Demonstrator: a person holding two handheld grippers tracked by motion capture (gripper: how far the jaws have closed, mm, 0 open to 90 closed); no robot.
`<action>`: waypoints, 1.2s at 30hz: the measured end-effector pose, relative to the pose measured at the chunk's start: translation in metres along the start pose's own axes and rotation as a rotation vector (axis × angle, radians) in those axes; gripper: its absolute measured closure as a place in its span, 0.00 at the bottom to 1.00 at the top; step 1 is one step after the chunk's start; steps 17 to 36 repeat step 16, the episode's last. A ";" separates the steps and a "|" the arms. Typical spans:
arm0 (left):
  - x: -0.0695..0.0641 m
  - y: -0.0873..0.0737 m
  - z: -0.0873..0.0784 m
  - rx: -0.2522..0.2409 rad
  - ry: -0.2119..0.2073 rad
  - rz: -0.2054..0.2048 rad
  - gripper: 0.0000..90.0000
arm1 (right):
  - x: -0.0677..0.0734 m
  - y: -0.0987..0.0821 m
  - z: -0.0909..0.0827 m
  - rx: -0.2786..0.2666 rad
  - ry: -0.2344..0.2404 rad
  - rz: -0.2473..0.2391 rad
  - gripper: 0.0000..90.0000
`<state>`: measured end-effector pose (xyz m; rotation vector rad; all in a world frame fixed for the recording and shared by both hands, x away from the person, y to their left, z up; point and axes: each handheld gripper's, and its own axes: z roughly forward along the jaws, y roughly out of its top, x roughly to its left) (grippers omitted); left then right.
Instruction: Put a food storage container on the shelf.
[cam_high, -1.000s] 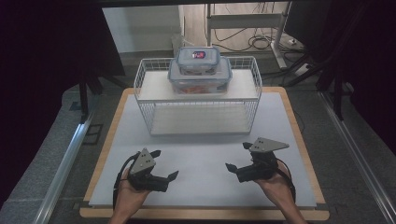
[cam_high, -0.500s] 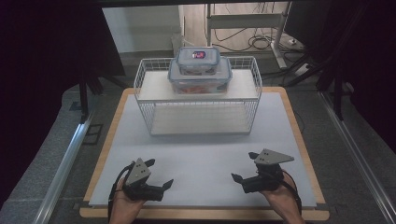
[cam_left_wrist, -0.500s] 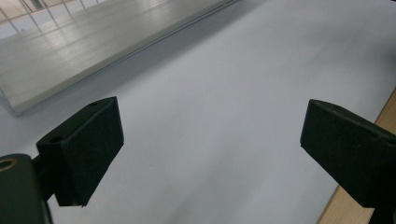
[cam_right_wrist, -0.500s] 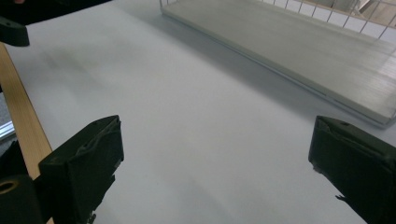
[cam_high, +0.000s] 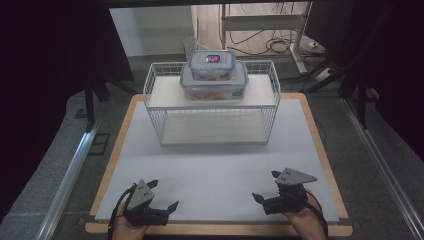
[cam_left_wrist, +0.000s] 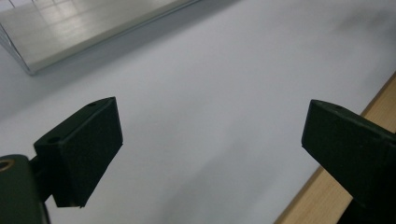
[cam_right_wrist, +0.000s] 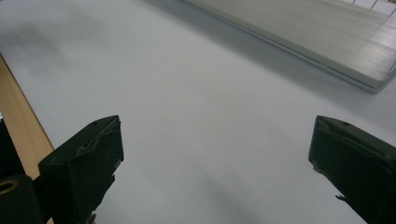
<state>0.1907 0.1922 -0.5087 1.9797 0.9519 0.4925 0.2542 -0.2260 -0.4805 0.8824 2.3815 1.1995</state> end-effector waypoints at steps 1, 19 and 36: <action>0.000 -0.002 0.000 0.006 0.003 -0.004 0.05 | 0.000 -0.002 0.000 0.006 -0.005 0.001 0.03; 0.004 -0.013 0.013 0.097 0.041 -0.028 0.01 | -0.001 -0.017 0.006 0.071 -0.028 0.000 0.03; 0.004 -0.013 0.013 0.097 0.041 -0.028 0.01 | -0.001 -0.017 0.006 0.071 -0.028 0.000 0.03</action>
